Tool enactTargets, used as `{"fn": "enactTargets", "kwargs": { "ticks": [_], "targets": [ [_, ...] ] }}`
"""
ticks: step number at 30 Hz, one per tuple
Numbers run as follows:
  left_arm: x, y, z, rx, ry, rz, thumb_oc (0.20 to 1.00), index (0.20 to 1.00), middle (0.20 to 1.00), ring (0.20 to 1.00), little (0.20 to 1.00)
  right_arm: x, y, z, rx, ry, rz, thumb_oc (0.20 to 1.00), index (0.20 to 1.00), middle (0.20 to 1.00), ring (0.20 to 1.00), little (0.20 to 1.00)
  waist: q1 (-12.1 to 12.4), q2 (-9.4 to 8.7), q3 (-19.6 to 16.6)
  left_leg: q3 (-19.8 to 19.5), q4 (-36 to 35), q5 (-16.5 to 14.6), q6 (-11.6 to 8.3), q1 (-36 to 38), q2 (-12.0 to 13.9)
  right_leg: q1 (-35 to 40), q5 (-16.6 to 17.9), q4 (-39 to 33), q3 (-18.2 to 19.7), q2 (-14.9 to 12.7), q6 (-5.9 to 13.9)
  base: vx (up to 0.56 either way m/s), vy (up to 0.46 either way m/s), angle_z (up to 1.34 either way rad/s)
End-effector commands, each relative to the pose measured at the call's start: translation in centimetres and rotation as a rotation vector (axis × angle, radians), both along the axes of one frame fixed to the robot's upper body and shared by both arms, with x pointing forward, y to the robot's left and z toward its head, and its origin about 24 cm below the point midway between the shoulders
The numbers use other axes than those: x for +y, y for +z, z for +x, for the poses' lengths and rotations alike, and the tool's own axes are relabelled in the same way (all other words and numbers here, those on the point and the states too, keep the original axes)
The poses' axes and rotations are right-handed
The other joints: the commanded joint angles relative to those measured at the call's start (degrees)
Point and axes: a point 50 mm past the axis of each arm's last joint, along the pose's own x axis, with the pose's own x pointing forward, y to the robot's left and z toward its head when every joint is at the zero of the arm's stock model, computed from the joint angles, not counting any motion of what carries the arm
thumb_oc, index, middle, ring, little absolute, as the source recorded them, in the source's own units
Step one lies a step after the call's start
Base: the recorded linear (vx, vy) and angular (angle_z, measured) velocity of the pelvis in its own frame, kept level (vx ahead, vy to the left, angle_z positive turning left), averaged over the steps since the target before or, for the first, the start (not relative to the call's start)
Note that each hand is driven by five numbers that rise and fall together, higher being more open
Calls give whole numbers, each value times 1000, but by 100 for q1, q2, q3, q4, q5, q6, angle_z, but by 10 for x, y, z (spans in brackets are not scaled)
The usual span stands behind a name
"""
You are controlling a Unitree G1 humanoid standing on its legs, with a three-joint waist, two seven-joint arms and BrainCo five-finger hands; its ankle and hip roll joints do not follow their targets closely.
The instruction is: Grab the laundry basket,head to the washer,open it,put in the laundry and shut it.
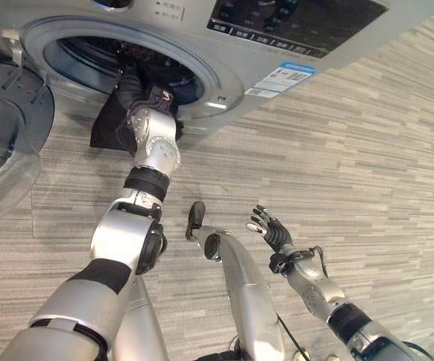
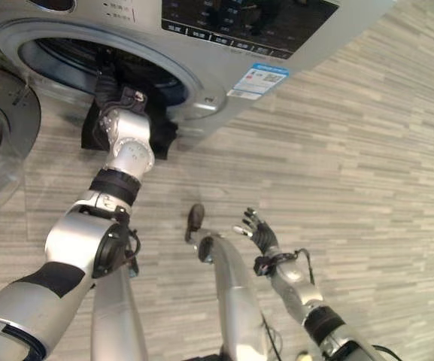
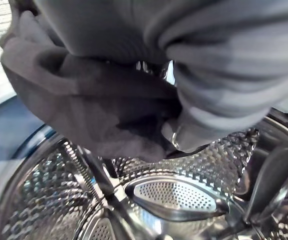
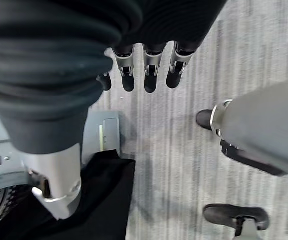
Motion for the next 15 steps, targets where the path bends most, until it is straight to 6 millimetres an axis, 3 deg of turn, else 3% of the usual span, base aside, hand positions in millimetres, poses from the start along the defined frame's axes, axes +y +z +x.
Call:
{"fn": "enactTargets", "kwargs": {
  "ticks": [1, 4, 5, 6, 8, 9, 11, 14, 15],
  "targets": [
    [6, 27, 2, -77, -14, -40, 200, 200, 200, 200, 200, 9, 21, -6, -86, 34, 91, 1000, 1000, 1000, 1000, 1000, -273, 200, -621, 162, -85, 139, 390, -565, -66, 6, -675, 378, 55, 258, 130, -5, 26, -6],
    [25, 52, 0, -131, 33, -61, 200, 200, 200, 200, 200, 10, 49, -4, -202, 58, 128, 1000, 1000, 1000, 1000, 1000, -385, 197, -625, 131, -3, 109, 417, -856, -59, -268, -642, 458, 125, 222, 176, -5, 25, -4],
    [25, 52, 0, -132, 33, -61, 200, 200, 200, 200, 200, 10, 49, -4, -202, 58, 127, 1000, 1000, 1000, 1000, 1000, -390, 201, -632, 130, 0, 110, 418, -868, -61, -280, -643, 463, 124, 220, 176, 15, 27, -3],
    [39, 68, -3, -156, 76, -23, 200, 200, 200, 200, 200, 11, 67, -3, -276, 82, 155, 1000, 1000, 1000, 1000, 1000, -460, 196, -614, 94, 29, 106, 436, -1016, -36, -407, -614, 479, 161, 209, 208, 21, 23, -4],
    [45, 75, -4, -157, 95, 7, 200, 200, 200, 200, 200, 10, 75, -3, -314, 91, 159, 1000, 1000, 1000, 1000, 1000, -496, 201, -605, 85, 72, 96, 441, -1105, -28, -478, -601, 491, 167, 206, 227, 26, 16, -3],
    [62, 93, -10, -176, 147, 53, 200, 200, 200, 200, 200, 8, 90, -5, -378, 116, 154, 1000, 1000, 1000, 1000, 1000, -575, 178, -578, 39, 153, 68, 448, -1293, 4, -617, -575, 500, 185, 231, 255, 38, -3, -4],
    [79, 109, -15, -178, 199, 102, 200, 200, 200, 200, 200, 3, 106, -6, -445, 122, 138, 1000, 1000, 1000, 1000, 1000, -638, 183, -574, 9, 201, 38, 466, -1440, 16, -748, -536, 484, 194, 256, 295, 46, 2, -6],
    [99, 138, -27, -197, 263, 178, 200, 200, 200, 200, 200, -9, 130, -6, -555, 98, 90, 1000, 1000, 1000, 1000, 1000, -752, 195, -568, -19, 206, 22, 498, -1645, 18, -921, -475, 389, 203, 285, 349, 40, 8, -11],
    [97, 151, -32, -232, 268, 194, 200, 200, 200, 200, 200, -15, 133, -6, -577, 77, 68, 1000, 1000, 1000, 1000, 1000, -805, 201, -569, -23, 199, 21, 501, -1694, 20, -946, -454, 351, 210, 282, 369, 41, 1, -11]
  ]
}}
